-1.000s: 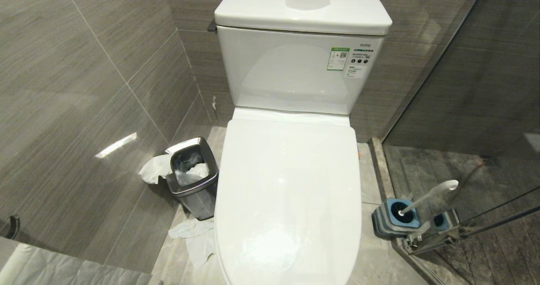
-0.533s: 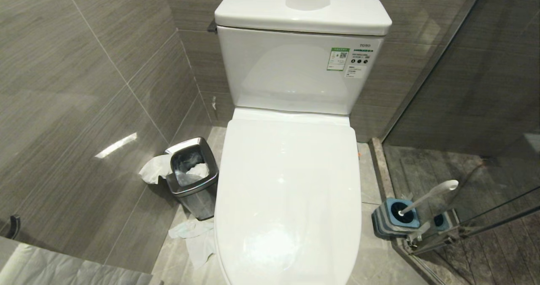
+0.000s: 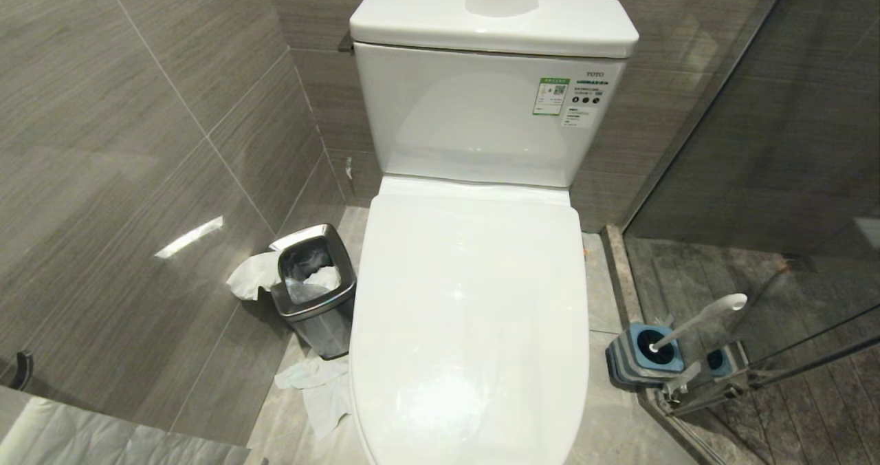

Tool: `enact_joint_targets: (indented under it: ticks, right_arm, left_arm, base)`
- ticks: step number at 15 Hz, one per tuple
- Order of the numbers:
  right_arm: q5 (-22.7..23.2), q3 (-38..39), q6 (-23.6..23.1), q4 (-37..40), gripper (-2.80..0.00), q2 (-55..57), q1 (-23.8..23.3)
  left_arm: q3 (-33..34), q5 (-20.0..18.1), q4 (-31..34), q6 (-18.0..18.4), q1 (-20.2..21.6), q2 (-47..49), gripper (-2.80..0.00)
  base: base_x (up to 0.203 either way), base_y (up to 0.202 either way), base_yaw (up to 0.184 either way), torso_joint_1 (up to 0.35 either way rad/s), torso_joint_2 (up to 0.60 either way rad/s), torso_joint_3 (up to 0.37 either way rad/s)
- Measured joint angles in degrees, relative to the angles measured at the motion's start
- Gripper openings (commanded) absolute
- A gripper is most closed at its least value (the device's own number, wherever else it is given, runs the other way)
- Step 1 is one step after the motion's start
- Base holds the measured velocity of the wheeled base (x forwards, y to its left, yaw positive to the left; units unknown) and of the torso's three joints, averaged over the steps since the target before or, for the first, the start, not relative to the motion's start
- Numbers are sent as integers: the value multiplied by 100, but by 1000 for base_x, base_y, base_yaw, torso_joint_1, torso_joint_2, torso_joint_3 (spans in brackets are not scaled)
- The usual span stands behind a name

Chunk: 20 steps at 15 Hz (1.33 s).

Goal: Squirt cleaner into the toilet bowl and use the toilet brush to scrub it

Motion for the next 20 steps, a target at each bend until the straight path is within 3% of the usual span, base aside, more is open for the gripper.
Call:
enact_joint_targets:
  ticks: [5, 7, 14, 20]
  right_arm:
    - [-2, 0, 1, 0, -280, 0, 0]
    - [-2, 0, 0, -2, -280, 0, 0]
    - [-2, 0, 1, 0, -280, 0, 0]
    - [-2, 0, -2, 0, -280, 0, 0]
  left_arm:
    - [2464, 94, -2688, 52, -2, -11, -280]
    - [2890, 167, -3301, 76, -2, -16, -280]
    - [3030, 360, -1637, 33, -2, -17, -280]
    - [2977, 511, -1017, 19, -2, -17, -280]
  base:
    - [0, 0, 0, 0, 0, 0]
    - [0, 0, 0, 0, 0, 0]
    - [0, 0, 0, 0, 0, 0]
    - [0, 0, 0, 0, 0, 0]
